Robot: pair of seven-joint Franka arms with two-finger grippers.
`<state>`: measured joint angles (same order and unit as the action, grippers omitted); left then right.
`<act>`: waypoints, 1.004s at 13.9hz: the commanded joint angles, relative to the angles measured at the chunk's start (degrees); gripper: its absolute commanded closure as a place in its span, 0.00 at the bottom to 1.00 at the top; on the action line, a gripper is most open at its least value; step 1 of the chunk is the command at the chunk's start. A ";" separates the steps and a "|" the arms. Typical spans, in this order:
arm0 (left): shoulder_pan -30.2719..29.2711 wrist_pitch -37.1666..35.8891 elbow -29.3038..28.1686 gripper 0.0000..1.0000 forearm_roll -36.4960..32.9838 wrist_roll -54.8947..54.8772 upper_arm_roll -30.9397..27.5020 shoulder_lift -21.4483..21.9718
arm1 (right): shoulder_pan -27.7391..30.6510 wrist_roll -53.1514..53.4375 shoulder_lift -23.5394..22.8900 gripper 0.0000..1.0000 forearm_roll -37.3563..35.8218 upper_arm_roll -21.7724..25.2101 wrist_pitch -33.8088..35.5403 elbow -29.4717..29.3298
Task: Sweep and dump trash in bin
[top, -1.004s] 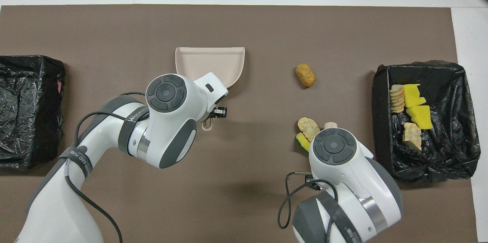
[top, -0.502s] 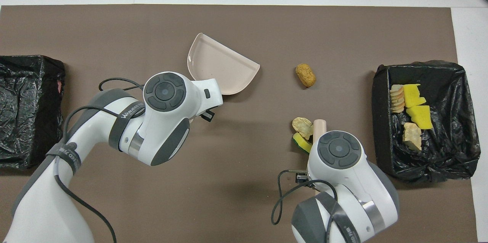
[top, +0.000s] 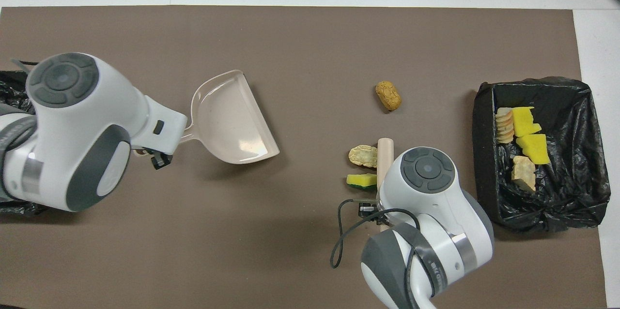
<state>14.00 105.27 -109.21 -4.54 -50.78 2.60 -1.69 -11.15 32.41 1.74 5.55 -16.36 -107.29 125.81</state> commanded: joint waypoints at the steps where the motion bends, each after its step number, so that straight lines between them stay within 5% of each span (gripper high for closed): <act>1: -0.91 -1.05 -5.20 1.00 0.67 -5.64 0.48 4.14 | 0.25 -1.30 -1.65 1.00 0.42 -0.34 4.10 -4.51; 3: -0.64 1.67 -11.16 1.00 0.76 -6.17 0.56 7.39 | -0.79 -1.21 -0.86 1.00 0.34 -0.34 5.77 -3.99; 9: 4.18 11.42 -20.58 1.00 3.48 0.30 0.65 7.41 | 0.07 -6.92 2.48 1.00 -3.71 -0.17 4.90 1.89; 14: 3.67 11.36 -21.74 1.00 3.48 4.28 0.56 6.70 | -1.07 -6.48 -0.59 1.00 -3.53 -0.43 -2.48 2.96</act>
<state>17.25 116.23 -129.48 -2.04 -47.12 3.67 3.83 -12.42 27.33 1.65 2.46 -16.45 -107.21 127.81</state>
